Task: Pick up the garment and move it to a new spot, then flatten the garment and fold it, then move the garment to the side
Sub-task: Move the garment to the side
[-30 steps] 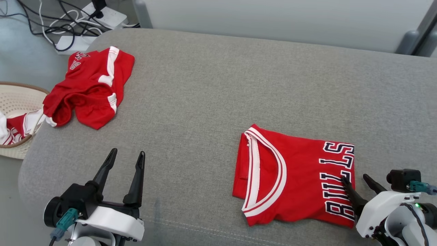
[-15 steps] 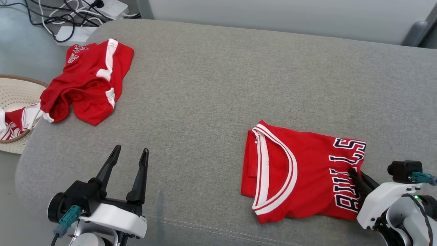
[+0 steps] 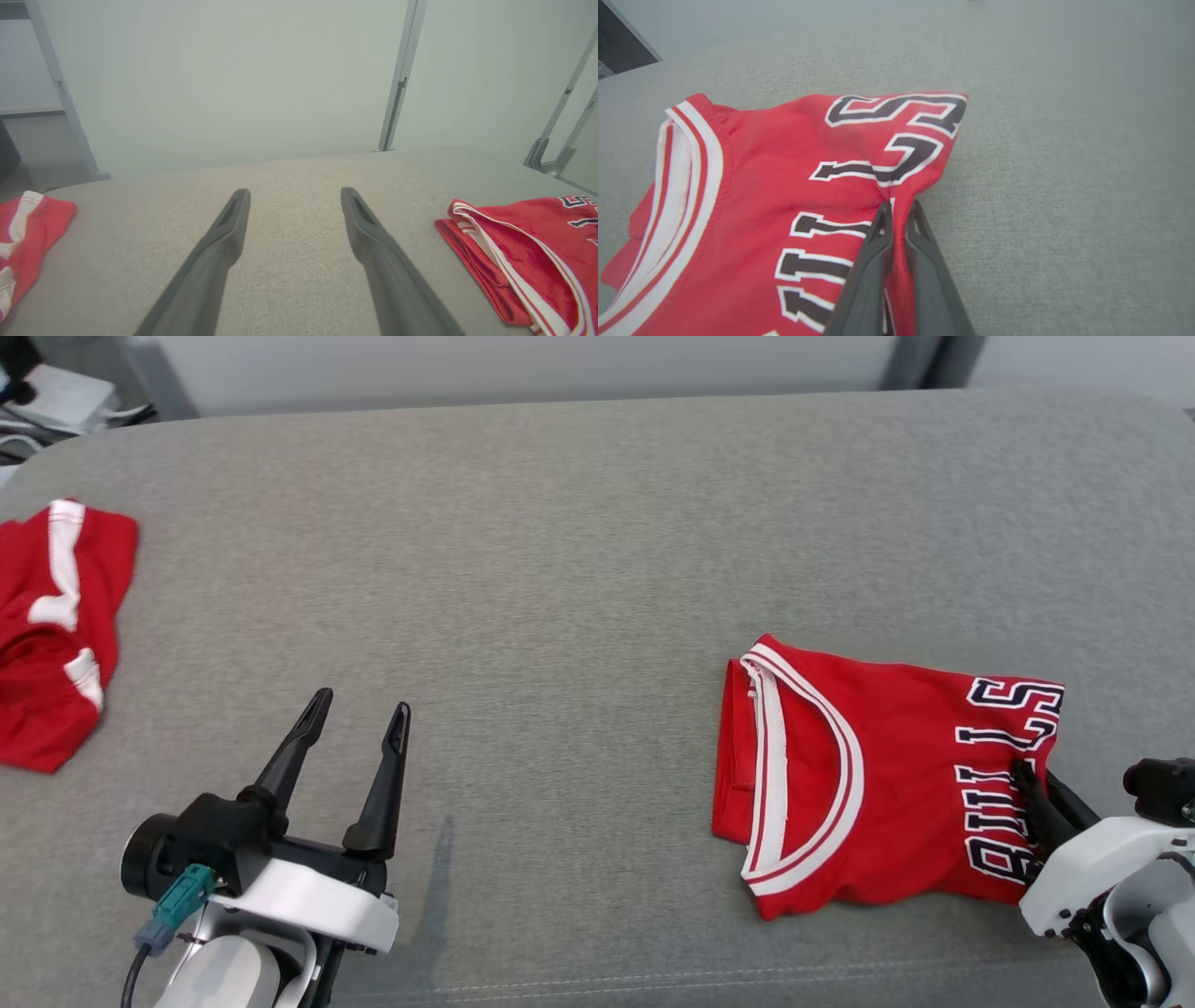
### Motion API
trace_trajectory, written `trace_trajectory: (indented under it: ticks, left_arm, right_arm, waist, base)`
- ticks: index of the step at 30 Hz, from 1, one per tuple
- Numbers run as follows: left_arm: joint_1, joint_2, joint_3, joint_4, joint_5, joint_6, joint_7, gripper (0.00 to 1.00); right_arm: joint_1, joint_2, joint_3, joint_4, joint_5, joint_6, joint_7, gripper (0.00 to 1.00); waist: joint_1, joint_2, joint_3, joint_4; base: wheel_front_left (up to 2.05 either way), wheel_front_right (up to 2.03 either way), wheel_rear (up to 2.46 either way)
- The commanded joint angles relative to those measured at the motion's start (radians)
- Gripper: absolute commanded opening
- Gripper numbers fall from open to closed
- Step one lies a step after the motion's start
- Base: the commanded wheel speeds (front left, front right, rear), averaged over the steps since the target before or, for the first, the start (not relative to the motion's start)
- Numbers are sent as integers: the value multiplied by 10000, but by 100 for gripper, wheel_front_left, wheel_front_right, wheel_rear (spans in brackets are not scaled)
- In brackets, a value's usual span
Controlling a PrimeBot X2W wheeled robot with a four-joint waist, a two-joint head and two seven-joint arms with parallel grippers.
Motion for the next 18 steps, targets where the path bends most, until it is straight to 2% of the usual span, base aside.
trace_trajectory:
  ticks: [1,9,14,18]
  left_arm:
    - [-610,275,340,-331,131,-48,61,100]
    - [-1089,414,188,-748,311,-95,310,100]
    - [-1519,561,136,-1015,437,-159,475,100]
    - [-1896,637,70,-1238,517,-258,565,100]
  right_arm:
    - [-52,-141,19,-243,-209,-2,-181,0]
    - [-765,15,-39,-225,-460,-2,-222,0]
    - [-2135,-189,-139,97,-881,-2,-304,0]
    - [-3353,-680,-465,759,-1404,-2,-337,0]
  waist:
    - [0,-1,360,-1224]
    - [0,-1,982,-2064]
    - [0,-1,1575,-2051]
    - [0,-1,2082,-1794]
  base:
    - [0,0,0]
    - [0,0,0]
    - [0,0,0]
    - [0,0,0]
